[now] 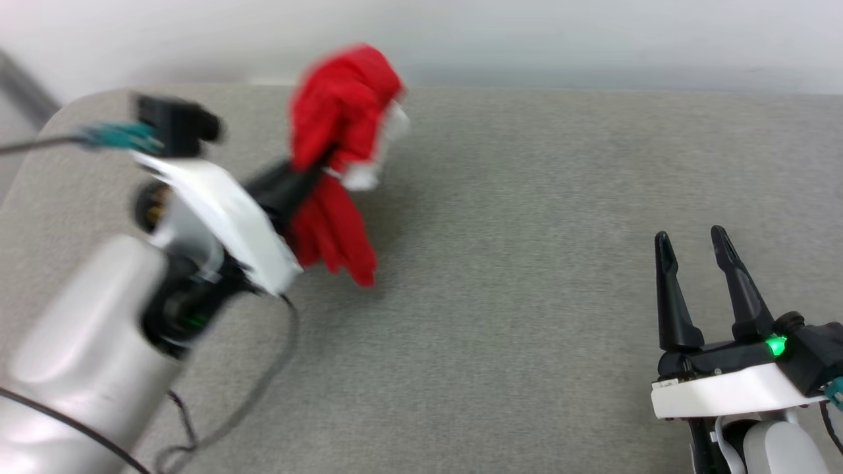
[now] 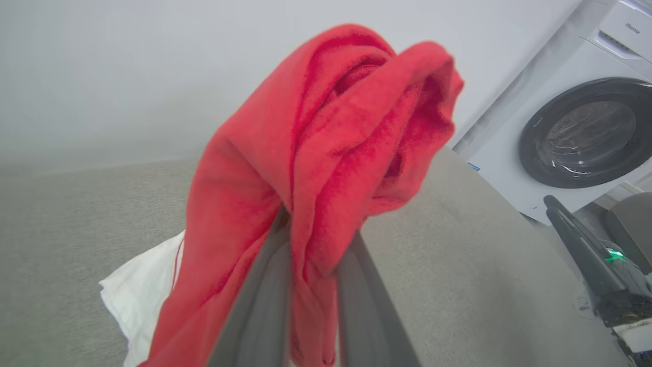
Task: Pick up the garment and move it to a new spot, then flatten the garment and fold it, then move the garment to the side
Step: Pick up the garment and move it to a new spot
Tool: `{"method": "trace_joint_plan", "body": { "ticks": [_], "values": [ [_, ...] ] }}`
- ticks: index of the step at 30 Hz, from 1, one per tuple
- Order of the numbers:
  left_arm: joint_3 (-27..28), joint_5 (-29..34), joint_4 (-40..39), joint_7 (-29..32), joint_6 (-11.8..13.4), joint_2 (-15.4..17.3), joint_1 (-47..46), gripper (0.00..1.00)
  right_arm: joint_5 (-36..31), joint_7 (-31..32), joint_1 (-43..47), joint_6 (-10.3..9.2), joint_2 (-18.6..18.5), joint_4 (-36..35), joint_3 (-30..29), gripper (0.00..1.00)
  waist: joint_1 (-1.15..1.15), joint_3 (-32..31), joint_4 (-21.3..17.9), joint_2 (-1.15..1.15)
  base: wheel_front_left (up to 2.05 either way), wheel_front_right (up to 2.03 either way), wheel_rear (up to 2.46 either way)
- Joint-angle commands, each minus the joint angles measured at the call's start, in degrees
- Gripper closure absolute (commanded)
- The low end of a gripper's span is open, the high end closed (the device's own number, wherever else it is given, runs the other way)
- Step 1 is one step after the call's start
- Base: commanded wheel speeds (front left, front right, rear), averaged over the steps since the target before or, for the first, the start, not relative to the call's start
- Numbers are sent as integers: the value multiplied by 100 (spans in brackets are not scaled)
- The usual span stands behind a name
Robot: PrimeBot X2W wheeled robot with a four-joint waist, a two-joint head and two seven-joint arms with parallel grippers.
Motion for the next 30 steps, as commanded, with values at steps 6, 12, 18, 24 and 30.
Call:
{"method": "trace_joint_plan", "body": {
  "ticks": [6,12,18,24,30],
  "values": [
    [-532,237,87,-344,245,-911,432,100,90,-13,23,-2,8,-109,-54,0,2,-174,-686,0,0,0,0],
    [-1024,483,593,-655,260,-1918,387,100,138,-14,-46,-2,9,-248,-126,0,2,31,-1150,0,0,0,0],
    [-1182,661,1316,-1081,221,-2588,223,100,192,-15,-121,-2,9,-324,-106,0,2,245,-1414,0,0,0,0],
    [-1819,1126,2136,-1237,33,-2897,37,0,189,-15,-124,-2,8,-337,-113,0,2,359,-1435,0,0,0,0],
    [-1951,1264,2479,-1776,-64,-2915,-31,0,214,-15,-81,-2,7,-234,-112,0,2,178,-1242,0,0,0,0]
  ]
}}
